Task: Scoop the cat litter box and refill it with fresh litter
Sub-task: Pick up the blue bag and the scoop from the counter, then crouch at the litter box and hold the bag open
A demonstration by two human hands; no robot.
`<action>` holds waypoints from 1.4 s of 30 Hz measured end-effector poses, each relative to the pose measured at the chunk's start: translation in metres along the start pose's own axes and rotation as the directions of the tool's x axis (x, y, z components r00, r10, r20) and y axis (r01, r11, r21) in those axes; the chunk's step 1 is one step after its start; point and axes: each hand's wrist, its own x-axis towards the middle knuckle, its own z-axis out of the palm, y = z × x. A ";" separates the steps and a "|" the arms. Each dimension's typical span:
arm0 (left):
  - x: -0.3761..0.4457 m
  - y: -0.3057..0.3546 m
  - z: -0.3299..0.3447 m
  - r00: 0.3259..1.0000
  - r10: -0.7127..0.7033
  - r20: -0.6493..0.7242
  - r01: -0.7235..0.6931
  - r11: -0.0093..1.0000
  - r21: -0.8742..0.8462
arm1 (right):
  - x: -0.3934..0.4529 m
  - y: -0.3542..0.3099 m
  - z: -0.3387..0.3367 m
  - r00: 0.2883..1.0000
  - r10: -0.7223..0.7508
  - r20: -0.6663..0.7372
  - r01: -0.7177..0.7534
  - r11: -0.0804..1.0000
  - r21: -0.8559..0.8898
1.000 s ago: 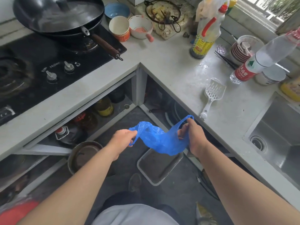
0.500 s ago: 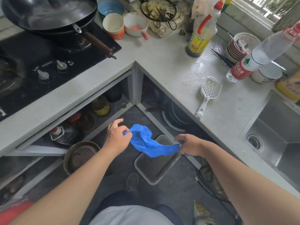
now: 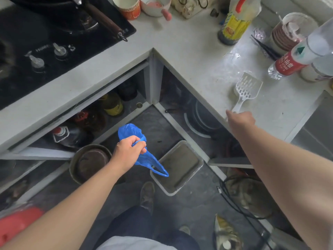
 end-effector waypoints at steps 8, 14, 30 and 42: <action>0.006 -0.035 0.010 0.997 -0.058 0.043 0.059 0.998 -0.023 | 0.013 0.003 0.003 0.998 0.033 0.056 -0.038 0.995 0.088; -0.007 -0.036 0.028 0.992 -0.088 0.094 0.096 0.992 -0.085 | -0.036 0.028 0.002 0.989 -0.119 -0.084 0.125 0.990 0.066; -0.108 -0.056 0.082 0.984 -0.065 0.166 0.092 0.983 -0.160 | -0.237 0.258 0.026 0.956 -0.232 0.178 0.226 0.973 0.053; -0.190 -0.140 0.110 0.997 -0.071 -0.035 0.059 0.960 -0.275 | -0.283 0.430 0.029 0.970 -0.077 0.231 0.073 0.997 0.027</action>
